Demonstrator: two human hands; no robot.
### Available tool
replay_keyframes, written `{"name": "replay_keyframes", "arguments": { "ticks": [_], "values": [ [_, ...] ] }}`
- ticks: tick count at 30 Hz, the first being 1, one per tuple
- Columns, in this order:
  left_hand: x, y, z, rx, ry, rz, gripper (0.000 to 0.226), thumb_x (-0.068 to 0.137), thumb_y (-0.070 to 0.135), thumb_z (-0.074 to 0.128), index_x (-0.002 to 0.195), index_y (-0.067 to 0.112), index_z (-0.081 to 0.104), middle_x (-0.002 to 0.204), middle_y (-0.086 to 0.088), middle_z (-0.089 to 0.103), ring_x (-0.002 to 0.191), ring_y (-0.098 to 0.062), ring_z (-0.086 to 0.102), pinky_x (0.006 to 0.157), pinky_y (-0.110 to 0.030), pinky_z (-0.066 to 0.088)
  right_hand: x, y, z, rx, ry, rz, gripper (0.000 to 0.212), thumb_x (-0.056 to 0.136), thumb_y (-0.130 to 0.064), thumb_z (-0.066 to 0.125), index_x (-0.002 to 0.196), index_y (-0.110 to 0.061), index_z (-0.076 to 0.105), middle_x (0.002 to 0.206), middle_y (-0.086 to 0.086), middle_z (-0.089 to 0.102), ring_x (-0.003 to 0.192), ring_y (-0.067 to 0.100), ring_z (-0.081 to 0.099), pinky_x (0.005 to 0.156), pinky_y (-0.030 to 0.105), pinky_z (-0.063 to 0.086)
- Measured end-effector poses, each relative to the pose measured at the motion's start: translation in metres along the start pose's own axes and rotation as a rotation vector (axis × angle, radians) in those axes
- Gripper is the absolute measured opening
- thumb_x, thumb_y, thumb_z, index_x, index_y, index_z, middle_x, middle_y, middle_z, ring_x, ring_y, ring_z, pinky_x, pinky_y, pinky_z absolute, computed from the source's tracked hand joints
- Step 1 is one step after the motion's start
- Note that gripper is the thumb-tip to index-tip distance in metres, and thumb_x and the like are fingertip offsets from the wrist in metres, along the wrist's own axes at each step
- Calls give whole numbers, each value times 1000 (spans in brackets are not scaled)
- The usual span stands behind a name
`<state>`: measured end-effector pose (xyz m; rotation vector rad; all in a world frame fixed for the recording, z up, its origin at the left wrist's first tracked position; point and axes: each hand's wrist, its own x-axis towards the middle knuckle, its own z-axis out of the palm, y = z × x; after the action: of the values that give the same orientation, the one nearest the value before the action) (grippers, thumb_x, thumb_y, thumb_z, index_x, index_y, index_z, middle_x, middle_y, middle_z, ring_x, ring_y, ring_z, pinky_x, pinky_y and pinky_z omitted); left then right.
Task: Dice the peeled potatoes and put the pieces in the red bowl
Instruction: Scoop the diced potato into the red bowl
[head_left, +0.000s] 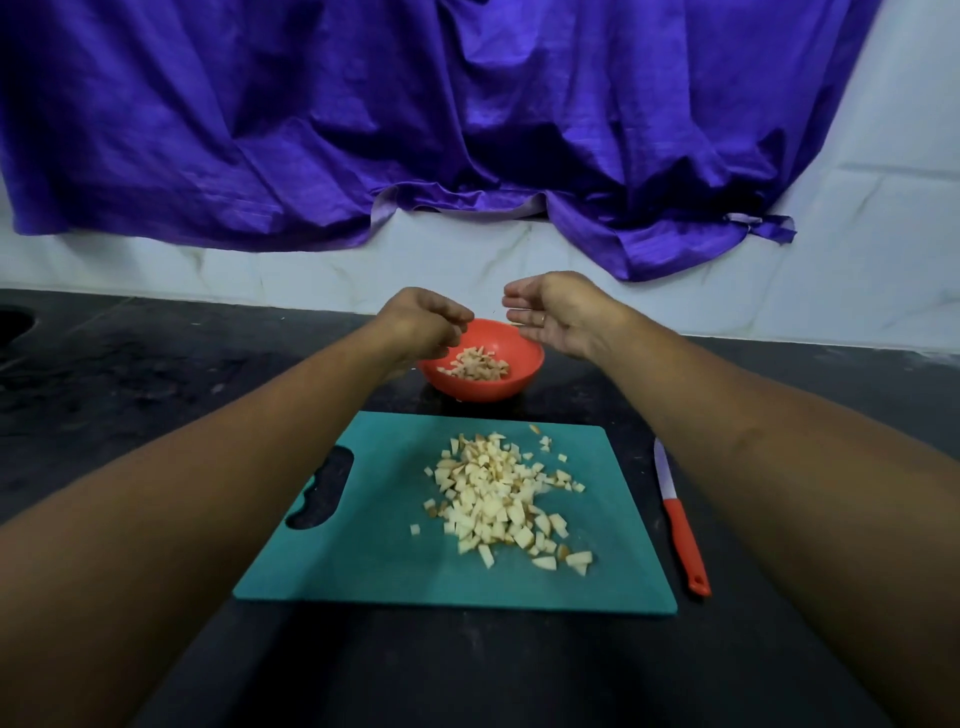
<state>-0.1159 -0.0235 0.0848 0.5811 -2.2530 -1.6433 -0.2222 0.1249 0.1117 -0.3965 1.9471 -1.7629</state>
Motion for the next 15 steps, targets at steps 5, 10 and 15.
{"name": "replay_keyframes", "arguments": {
  "ticks": [5,10,15],
  "values": [
    [-32,-8,-13,-155,-65,-39,25,93,-9,63,107,9,73,117,-12,72,108,-23,69,71,-25,61,-36,-6,-17,192,-51,46,27,104,-1,47,127,5,59,134,25,61,118,36,66,96,44,58],
    [-71,-15,-31,251,-359,-127,40,85,13,81,123,20,67,124,-12,67,95,-17,63,65,-25,56,-89,10,-38,-531,-273,235,42,91,-15,75,127,-2,60,121,17,67,93,29,74,70,39,62],
    [-102,-11,-19,595,-574,-225,102,73,26,92,157,20,34,142,-6,51,114,-22,59,78,-30,59,-125,38,-42,-948,-404,351,106,74,-30,92,158,-26,29,145,14,51,96,25,72,67,35,61]
  ]
}}
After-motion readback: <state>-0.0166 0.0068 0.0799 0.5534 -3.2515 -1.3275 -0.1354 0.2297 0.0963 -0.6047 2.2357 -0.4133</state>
